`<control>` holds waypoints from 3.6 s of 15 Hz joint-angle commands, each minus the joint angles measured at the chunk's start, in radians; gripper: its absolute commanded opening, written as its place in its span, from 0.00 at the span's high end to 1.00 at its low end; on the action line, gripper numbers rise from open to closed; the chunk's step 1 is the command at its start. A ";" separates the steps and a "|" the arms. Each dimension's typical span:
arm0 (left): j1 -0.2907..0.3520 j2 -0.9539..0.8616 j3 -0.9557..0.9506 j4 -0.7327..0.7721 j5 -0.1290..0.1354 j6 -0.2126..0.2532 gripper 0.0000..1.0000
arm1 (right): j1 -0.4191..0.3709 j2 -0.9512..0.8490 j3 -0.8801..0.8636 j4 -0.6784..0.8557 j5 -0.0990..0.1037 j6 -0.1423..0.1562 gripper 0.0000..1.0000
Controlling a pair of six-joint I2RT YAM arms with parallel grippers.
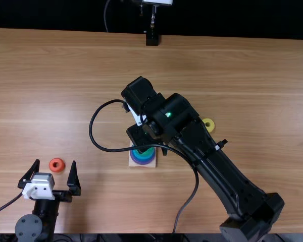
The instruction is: Build the Hanoi tower: stack the rings onto the peg from bottom to top in this color order: purple, dark blue, light blue, dark green, light green, yellow, orange.
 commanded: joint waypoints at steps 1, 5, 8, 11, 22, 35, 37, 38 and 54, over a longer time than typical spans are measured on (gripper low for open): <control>0.008 -0.011 -0.007 -0.037 0.015 0.002 0.00 | -0.011 0.018 -0.006 0.000 0.000 0.007 1.00; 0.008 -0.011 -0.007 -0.037 0.015 0.004 0.00 | -0.011 0.032 -0.004 0.002 0.002 0.009 0.97; 0.008 -0.011 -0.007 -0.037 0.015 0.002 0.00 | -0.008 0.038 -0.004 0.000 0.003 0.007 0.00; 0.008 -0.011 -0.007 -0.037 0.015 0.002 0.00 | -0.009 0.036 -0.001 0.006 0.003 0.009 0.00; 0.008 -0.011 -0.007 -0.037 0.015 0.002 0.00 | -0.278 0.030 -0.122 0.439 0.013 -0.004 0.00; 0.008 -0.011 -0.007 -0.037 0.015 0.002 0.00 | -0.540 -0.001 -0.644 0.794 0.007 -0.052 0.00; 0.008 -0.011 -0.007 -0.037 0.015 0.002 0.00 | -0.543 0.001 -0.668 0.799 0.011 -0.052 0.00; 0.008 -0.011 -0.007 -0.037 0.015 0.002 0.00 | -0.548 0.001 -0.672 0.799 0.013 -0.054 0.00; 0.008 -0.011 -0.007 -0.037 0.015 0.002 0.00 | -0.574 0.006 -0.687 0.783 0.007 -0.050 0.00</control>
